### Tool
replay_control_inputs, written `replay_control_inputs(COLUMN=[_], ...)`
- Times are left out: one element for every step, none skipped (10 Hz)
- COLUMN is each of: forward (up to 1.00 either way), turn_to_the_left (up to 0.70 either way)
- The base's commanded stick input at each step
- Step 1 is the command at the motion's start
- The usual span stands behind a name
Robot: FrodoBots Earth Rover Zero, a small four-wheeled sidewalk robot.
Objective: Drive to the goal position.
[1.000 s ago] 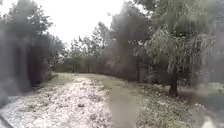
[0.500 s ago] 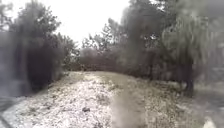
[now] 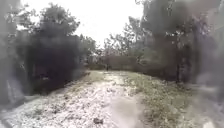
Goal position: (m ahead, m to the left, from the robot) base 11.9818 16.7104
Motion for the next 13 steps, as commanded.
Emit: replay_control_inputs(forward=[0.70,0.70,0.70,0.70,0.70,0.70,0.70,0.70,0.70,0.70,0.70,0.70,0.70], turn_to_the_left=[0.00,0.00,0.00,0.00,0.00,0.00,0.00,0.00,0.00,0.00,0.00,0.00,0.00])
